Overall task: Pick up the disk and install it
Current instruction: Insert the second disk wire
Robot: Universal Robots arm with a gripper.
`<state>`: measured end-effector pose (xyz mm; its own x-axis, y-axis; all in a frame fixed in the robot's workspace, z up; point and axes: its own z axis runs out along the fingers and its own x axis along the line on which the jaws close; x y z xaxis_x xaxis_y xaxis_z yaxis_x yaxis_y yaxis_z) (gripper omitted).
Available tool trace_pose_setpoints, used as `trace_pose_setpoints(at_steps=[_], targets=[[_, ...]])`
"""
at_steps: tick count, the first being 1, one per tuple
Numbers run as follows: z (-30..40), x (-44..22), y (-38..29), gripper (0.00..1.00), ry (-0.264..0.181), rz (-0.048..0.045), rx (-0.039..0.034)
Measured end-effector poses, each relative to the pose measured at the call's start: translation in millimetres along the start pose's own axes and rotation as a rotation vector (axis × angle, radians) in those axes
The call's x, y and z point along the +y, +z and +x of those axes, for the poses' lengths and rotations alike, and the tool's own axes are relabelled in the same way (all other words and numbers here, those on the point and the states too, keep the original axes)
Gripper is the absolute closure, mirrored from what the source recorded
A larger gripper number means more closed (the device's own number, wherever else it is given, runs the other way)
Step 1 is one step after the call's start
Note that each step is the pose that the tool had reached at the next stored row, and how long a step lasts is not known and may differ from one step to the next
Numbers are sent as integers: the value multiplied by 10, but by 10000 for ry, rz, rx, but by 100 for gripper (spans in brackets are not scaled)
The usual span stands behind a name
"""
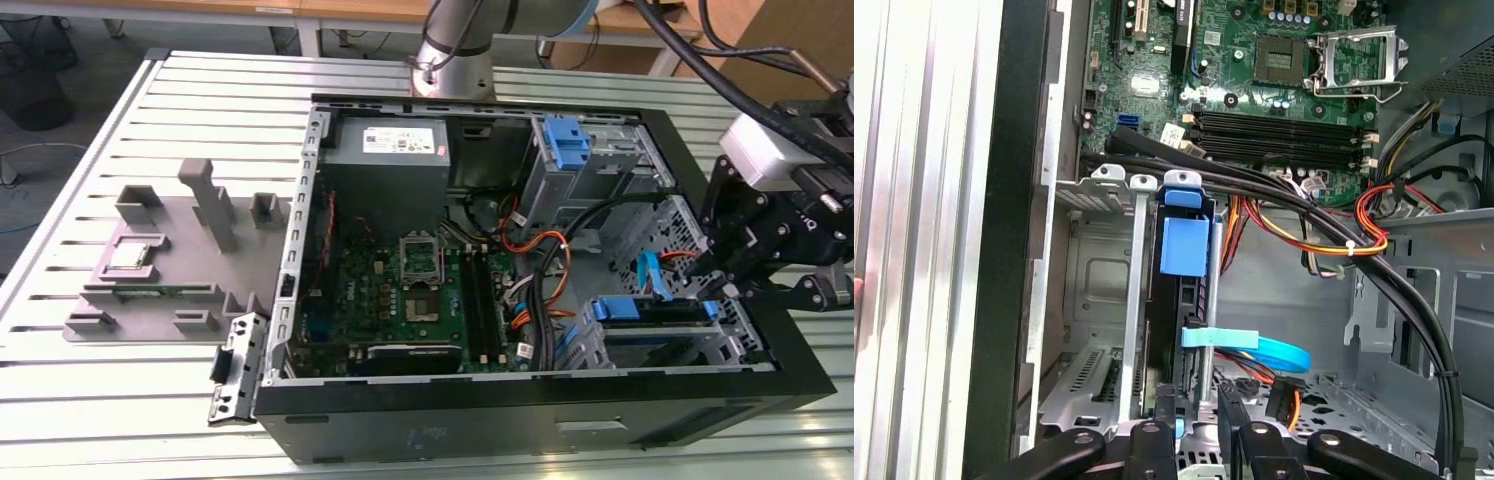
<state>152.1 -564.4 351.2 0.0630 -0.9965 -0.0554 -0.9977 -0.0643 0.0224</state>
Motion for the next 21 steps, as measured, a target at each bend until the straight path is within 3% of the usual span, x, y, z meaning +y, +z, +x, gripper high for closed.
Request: trace_pose_setpoints(at_steps=[5,15,21], targets=[[0,-1,-15,69,0,0,1],[-8,2,-143,69,1,-28,-16],[-9,2,-156,69,1,-30,-20]])
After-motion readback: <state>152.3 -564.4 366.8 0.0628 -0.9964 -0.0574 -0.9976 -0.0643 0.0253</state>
